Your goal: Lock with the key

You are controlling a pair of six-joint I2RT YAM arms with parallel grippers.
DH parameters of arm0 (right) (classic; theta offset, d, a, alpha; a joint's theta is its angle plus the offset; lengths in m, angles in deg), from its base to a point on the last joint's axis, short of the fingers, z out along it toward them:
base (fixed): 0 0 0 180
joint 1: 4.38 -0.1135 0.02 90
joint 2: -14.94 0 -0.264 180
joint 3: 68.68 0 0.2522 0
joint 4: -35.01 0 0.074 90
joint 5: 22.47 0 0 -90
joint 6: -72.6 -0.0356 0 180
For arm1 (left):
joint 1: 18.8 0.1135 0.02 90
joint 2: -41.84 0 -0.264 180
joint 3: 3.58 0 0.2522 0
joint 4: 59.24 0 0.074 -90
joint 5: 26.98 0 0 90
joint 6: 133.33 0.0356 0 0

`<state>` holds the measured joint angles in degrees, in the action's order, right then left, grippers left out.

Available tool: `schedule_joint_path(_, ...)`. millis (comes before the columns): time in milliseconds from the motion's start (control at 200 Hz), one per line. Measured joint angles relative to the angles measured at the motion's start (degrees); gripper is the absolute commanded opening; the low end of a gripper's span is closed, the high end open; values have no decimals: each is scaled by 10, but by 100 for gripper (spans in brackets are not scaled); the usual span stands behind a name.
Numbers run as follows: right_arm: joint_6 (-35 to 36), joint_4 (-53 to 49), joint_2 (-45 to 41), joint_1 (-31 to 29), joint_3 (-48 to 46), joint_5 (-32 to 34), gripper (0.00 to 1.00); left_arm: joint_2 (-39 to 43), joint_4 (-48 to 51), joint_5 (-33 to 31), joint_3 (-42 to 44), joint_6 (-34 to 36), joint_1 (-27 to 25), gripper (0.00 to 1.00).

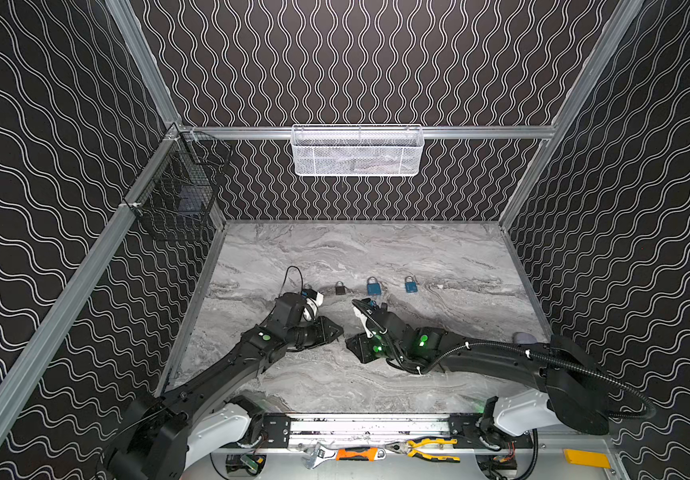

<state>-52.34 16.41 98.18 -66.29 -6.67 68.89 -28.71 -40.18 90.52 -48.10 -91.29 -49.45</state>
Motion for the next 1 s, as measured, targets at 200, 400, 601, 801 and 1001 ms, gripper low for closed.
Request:
schedule_joint_path(200,0,0,-2,0,-1,0,11,-5,1,2,-3,0,0,15)
schedule_joint_path(400,0,0,0,0,-1,0,12,-8,4,4,-6,2,0,10)
schedule_joint_path(601,0,-1,1,0,-1,1,18,-12,4,7,-8,2,0,0)
schedule_joint_path(801,0,0,-2,0,-4,3,29,-21,9,7,-16,2,0,0)
schedule_joint_path(1001,-4,16,-14,0,-16,1,49,-21,21,-1,-19,2,-1,0)
